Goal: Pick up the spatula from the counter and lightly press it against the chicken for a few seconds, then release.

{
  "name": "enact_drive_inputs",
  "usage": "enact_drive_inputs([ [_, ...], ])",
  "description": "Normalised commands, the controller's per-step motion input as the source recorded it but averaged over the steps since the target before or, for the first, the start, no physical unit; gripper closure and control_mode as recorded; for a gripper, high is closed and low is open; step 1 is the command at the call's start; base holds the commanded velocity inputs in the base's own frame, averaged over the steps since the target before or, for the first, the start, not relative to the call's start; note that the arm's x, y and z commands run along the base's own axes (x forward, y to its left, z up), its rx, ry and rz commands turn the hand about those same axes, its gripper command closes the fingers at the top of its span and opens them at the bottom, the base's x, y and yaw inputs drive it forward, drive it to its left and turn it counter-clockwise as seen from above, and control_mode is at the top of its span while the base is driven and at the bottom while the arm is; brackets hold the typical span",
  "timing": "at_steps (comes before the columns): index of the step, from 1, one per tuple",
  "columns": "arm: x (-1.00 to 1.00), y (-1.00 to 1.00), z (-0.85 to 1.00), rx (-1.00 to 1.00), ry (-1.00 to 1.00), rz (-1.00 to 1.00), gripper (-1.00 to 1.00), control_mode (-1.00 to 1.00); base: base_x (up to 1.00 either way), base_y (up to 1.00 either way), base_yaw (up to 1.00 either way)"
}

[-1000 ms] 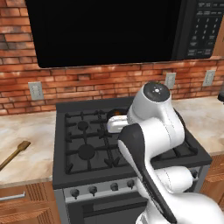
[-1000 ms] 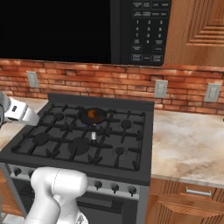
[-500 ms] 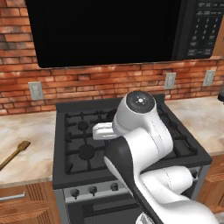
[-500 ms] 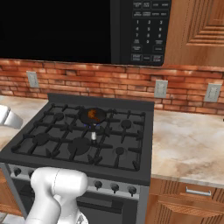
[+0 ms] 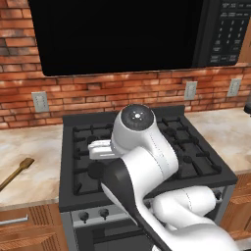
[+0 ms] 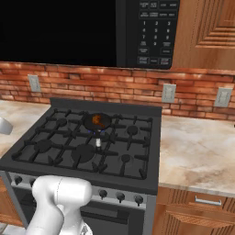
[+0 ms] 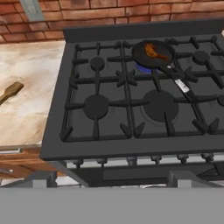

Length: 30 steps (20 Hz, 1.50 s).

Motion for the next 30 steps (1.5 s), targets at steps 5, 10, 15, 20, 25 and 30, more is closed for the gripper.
enact_drive_inputs([
  [5,0.0,0.17,0.0,0.01,0.0,0.0,-1.0,-1.0,0.0,0.0,0.0],
  [10,0.0,0.22,0.0,0.06,0.02,0.0,-1.0,-1.0,0.0,0.0,0.0],
  [15,0.0,0.28,-0.02,0.07,0.04,0.0,-1.0,-1.0,0.0,0.0,0.0],
  [20,0.0,0.29,0.0,0.03,0.01,0.0,-1.0,-1.0,0.0,0.0,0.0],
  [25,0.0,0.33,0.0,0.0,0.0,0.0,-1.0,-1.0,0.0,0.0,0.0],
  [30,0.0,0.3,-0.01,0.02,0.0,0.0,-1.0,-1.0,0.0,0.0,0.0],
])
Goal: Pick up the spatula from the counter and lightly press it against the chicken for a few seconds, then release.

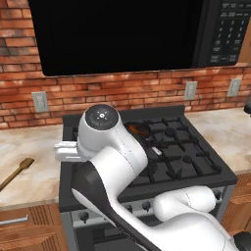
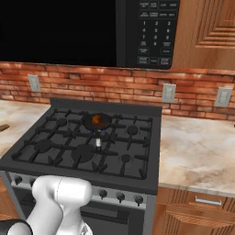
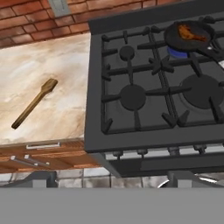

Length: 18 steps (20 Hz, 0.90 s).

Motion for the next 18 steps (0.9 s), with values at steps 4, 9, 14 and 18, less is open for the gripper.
enact_drive_inputs([
  [4,0.0,0.23,-0.07,0.06,0.0,0.0,-1.0,-1.0,0.0,0.0,0.0],
  [9,0.0,0.09,-0.16,0.04,0.0,0.02,-1.0,-1.0,0.0,0.0,0.0],
  [14,0.0,0.03,-0.21,-0.05,0.0,0.01,-1.0,-1.0,0.0,0.0,0.0],
  [18,0.0,0.0,-0.08,0.01,0.0,0.0,-1.0,-1.0,0.0,0.0,0.0],
])
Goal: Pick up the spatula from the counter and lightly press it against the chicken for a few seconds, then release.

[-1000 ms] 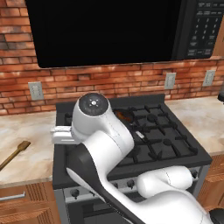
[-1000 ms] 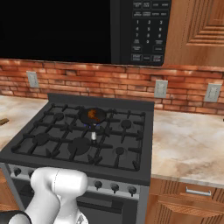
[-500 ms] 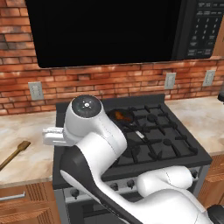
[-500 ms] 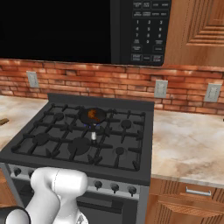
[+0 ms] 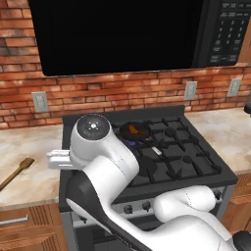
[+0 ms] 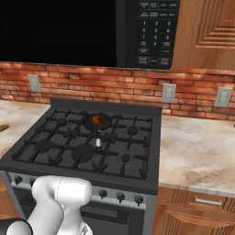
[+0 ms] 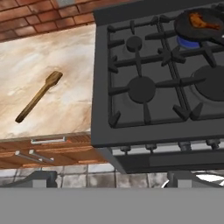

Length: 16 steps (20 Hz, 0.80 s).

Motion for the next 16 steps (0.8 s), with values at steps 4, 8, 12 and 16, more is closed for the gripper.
enact_drive_inputs([
  [4,0.01,0.01,0.0,0.1,0.0,0.0,-1.0,-1.0,0.0,0.0,0.0],
  [8,0.03,0.05,0.0,0.14,0.0,0.01,-1.0,-1.0,0.0,0.0,0.0],
  [12,0.0,0.11,0.0,0.07,0.0,0.0,-1.0,-1.0,0.0,0.0,0.0],
  [16,0.0,0.19,0.0,0.01,0.0,0.0,-1.0,-1.0,0.0,0.0,0.0],
])
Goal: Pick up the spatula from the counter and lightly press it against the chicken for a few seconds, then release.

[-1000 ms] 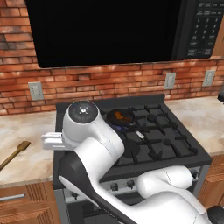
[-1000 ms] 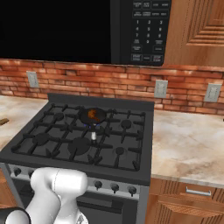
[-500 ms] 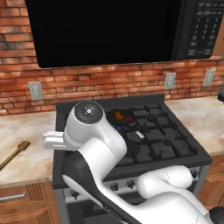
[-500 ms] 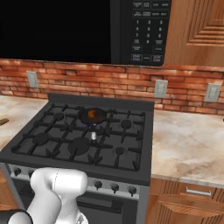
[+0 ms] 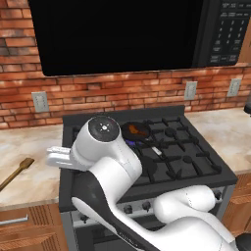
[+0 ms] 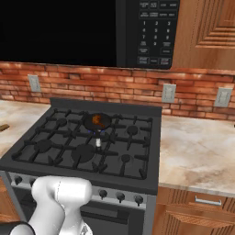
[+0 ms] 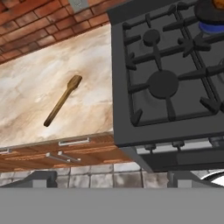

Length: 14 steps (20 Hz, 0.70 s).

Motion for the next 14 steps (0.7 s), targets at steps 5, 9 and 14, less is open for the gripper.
enact_drive_inputs([
  [5,0.01,0.23,0.0,0.0,0.0,0.0,-1.0,-1.0,0.0,0.0,0.0],
  [9,0.03,0.19,0.0,0.01,0.03,0.0,-1.0,-1.0,0.0,0.0,0.0],
  [14,0.1,0.25,0.0,0.0,0.04,0.01,-1.0,-1.0,0.0,0.0,0.0],
])
